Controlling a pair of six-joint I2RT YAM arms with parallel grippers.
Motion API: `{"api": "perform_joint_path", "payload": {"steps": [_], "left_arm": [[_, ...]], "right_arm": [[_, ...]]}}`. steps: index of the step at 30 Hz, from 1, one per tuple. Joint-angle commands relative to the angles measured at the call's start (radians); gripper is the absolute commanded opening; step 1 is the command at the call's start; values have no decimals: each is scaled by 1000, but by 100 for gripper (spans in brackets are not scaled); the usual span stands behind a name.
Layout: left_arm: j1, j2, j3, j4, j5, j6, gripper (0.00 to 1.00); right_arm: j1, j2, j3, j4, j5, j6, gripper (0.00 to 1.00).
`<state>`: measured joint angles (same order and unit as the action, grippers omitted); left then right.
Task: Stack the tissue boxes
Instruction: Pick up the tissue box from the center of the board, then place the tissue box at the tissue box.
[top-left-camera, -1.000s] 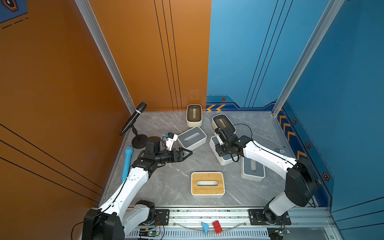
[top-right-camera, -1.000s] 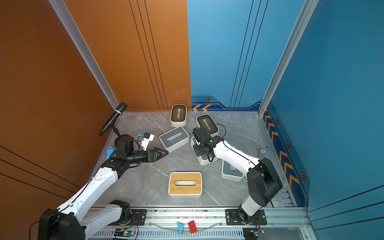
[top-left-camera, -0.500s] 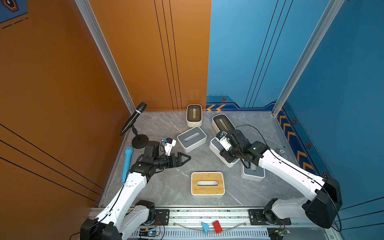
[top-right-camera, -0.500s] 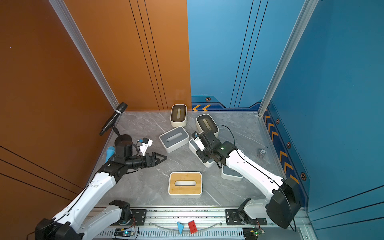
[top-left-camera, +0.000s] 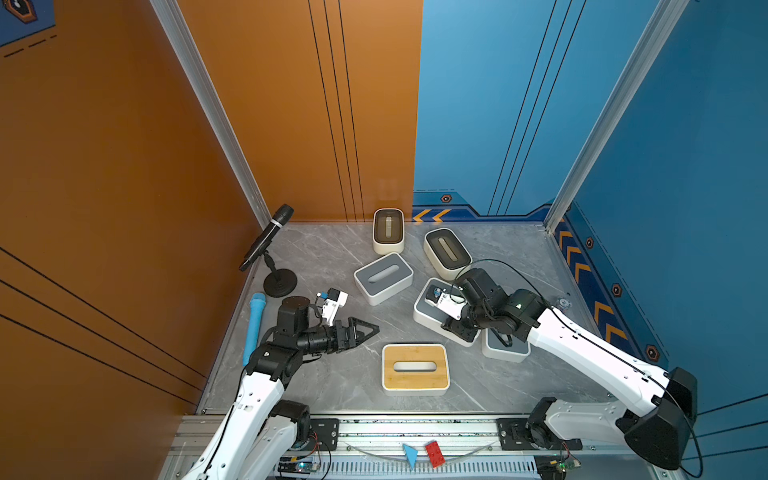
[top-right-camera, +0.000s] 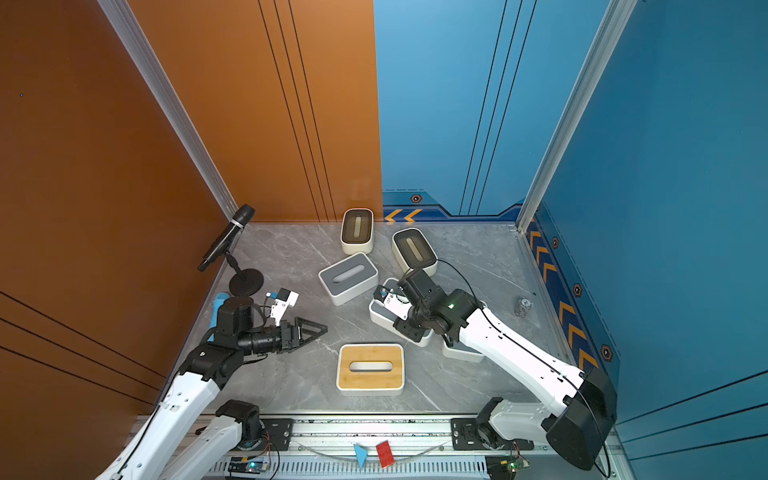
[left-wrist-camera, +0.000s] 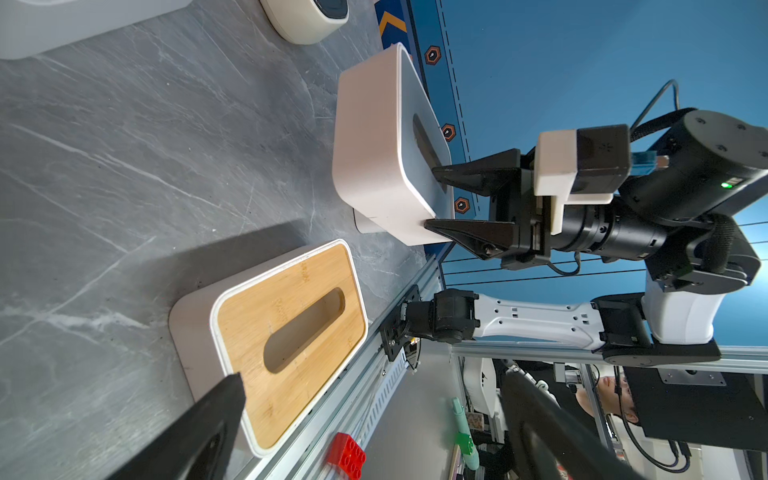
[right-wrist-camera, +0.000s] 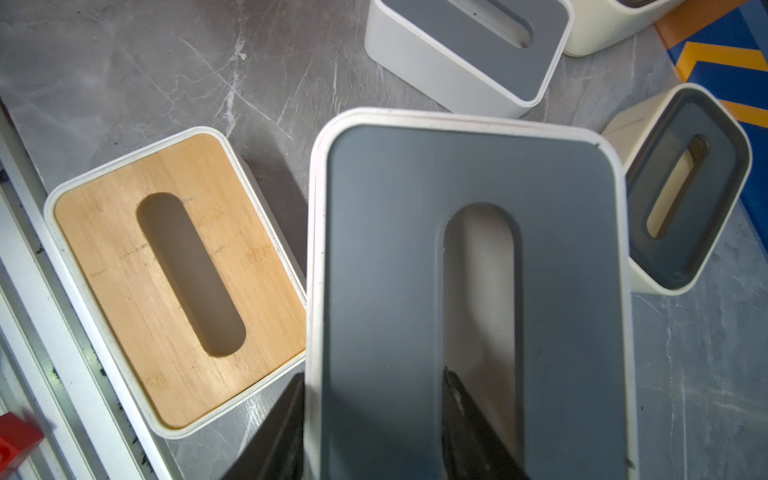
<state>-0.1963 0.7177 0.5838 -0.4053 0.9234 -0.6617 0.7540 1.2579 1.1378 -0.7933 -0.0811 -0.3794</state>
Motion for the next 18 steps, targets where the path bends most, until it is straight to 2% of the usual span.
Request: {"api": "perform_joint_path", "payload": {"steps": [1, 10, 18], "left_arm": [[8, -22, 24, -106, 43, 31, 98], [9, -63, 15, -127, 52, -23, 98], [9, -99, -14, -127, 68, -70, 98]], "right_arm": [[8, -49, 42, -30, -60, -67, 41], [37, -92, 20, -8, -154, -139, 40], [55, -95, 15, 20, -182, -176, 40]]}}
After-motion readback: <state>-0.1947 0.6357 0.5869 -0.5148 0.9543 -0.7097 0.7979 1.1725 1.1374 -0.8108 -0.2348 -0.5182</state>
